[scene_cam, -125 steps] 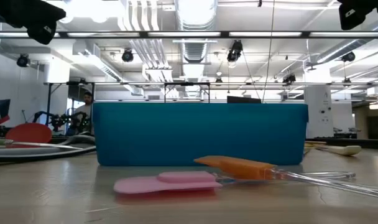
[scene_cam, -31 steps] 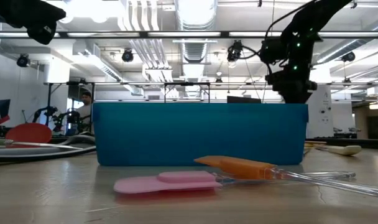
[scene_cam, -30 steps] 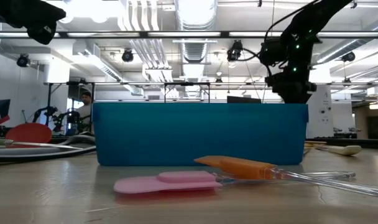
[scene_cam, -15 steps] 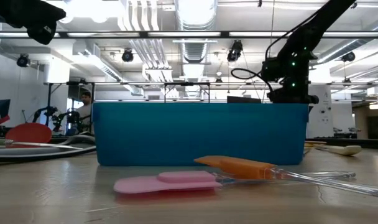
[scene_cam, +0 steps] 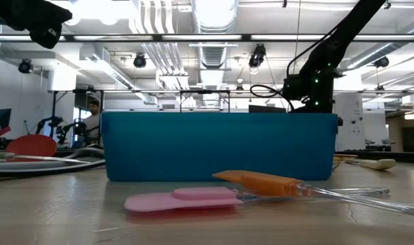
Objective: Pick & Place Kitchen Items
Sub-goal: Put the gold knife into the blue bin
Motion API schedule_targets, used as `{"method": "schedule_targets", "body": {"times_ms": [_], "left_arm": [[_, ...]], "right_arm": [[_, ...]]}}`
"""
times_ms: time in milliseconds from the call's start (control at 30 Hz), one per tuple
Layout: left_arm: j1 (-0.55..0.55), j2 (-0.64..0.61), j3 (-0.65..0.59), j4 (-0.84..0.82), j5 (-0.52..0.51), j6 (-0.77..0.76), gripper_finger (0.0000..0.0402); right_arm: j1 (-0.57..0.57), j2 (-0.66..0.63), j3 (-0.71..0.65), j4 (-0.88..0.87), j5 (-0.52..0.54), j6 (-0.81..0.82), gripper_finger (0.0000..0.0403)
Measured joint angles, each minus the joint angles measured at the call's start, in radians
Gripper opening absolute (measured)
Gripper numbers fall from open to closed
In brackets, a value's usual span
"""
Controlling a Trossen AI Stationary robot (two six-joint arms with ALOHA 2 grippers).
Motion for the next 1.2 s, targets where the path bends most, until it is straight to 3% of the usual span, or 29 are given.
{"method": "schedule_targets", "body": {"times_ms": [700,1200], "left_arm": [[0.0,0.0,0.0,0.0,0.0,0.0,0.0026],[0.0,0.0,0.0,0.0,0.0,0.0,0.0026]], "right_arm": [[-0.038,-0.011,0.012,0.025,0.079,0.012,0.0182],[-0.05,-0.011,0.013,0.014,0.072,0.083,0.0126]]}}
